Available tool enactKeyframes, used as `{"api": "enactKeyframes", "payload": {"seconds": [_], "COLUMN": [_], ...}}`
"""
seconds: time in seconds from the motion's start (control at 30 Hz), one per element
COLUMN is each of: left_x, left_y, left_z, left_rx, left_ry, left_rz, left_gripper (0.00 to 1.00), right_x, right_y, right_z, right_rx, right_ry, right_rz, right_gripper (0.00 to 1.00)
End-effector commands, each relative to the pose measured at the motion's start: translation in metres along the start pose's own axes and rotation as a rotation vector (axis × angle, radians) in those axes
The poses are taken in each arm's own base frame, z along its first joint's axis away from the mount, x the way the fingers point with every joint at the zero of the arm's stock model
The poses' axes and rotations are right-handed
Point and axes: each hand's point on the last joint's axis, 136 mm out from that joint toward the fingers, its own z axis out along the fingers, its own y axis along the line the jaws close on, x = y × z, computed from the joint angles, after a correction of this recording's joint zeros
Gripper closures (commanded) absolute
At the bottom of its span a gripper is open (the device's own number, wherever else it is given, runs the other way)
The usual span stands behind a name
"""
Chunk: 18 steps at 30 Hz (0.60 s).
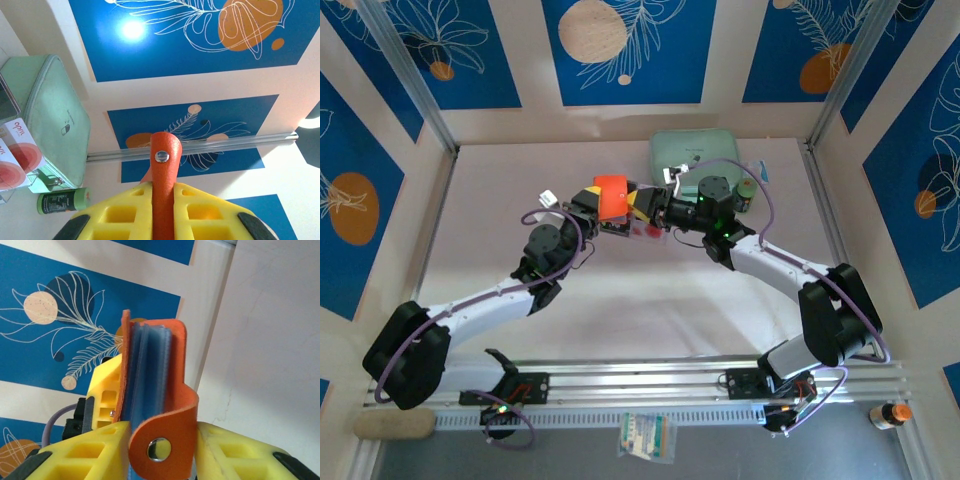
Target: Put the credit cards into the card holder
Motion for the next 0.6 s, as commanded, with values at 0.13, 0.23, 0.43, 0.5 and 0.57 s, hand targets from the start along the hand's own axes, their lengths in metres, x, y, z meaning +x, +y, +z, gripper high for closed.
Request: {"api": "enactKeyframes", "payload": {"seconds": [0.13,0.23,0.43,0.5,0.57], "left_x": [0.016,0.017,0.017,0.017,0.017], "left_y": [-0.023,-0.024,-0.026,-0.026,-0.025], "left_z": [0.005,0.005,0.005,0.005,0.005], "left_rx": [0.072,0.075,0.081,0.079,0.078], "left_ry": [0.045,0.046,0.045,0.043,0.044], "left_rz": [-0.030,-0.031,-0.031,-0.031,-0.030], "left_gripper": [1.00,1.00,1.00,1.00,1.00], "right_x": [0.014,0.014,0.016,0.015,0.014], "right_y": [0.012,0.009,0.003,0.001,-0.001], "right_z": [0.002,0.003,0.001,-0.003,-0.006], "right_rx": [-0.060,-0.063,-0.056,-0.051,-0.047], "right_ry": [0.060,0.062,0.056,0.049,0.041], "right_rz": [-0.012,-0.002,0.008,0.011,0.015], "right_gripper": [0.64,0.69,0.76,0.73,0.71]}}
